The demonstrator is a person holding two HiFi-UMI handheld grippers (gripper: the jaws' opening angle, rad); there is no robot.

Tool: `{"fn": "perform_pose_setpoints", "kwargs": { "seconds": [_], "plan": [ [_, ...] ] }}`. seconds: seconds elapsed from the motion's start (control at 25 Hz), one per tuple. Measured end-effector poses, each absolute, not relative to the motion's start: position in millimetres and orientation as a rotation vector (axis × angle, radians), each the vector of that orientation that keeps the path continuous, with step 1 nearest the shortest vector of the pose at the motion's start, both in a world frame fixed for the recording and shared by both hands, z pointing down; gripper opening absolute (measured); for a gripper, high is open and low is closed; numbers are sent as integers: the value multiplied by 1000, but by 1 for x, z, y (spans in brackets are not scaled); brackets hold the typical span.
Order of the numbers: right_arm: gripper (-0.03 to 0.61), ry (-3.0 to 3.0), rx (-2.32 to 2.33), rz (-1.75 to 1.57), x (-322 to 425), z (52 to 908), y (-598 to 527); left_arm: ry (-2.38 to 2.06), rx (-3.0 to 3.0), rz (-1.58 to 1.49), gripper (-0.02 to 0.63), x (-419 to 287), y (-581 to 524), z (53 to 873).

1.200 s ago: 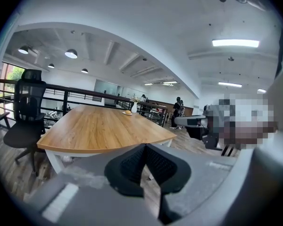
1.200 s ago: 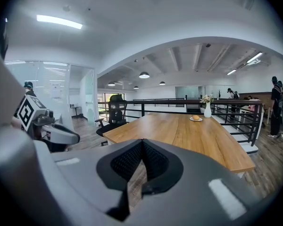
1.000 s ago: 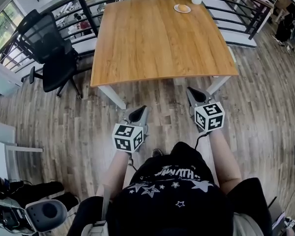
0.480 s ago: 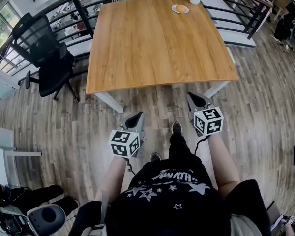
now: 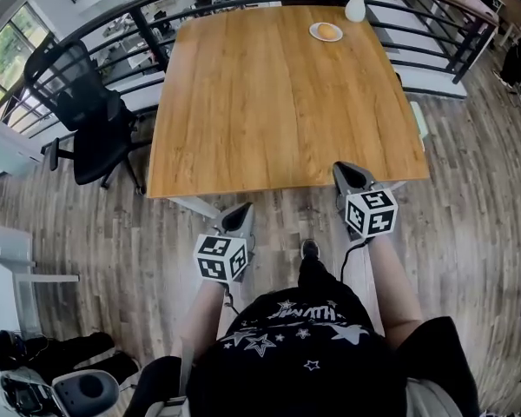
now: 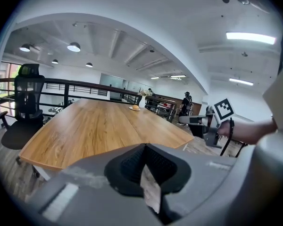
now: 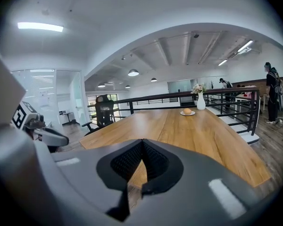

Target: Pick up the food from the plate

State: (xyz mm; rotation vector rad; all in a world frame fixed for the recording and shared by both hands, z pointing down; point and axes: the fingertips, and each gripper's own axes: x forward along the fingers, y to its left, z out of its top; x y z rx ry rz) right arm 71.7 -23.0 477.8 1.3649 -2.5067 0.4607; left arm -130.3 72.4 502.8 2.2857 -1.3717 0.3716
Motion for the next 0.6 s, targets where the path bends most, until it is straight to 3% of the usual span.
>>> {"fn": "perform_pose_setpoints", "kwargs": {
  "seconds": [0.6],
  "plan": [
    [0,-2577,1392,491,153,459,-174,-1470,2274,364,-2,-68,-61,483]
  ]
}}
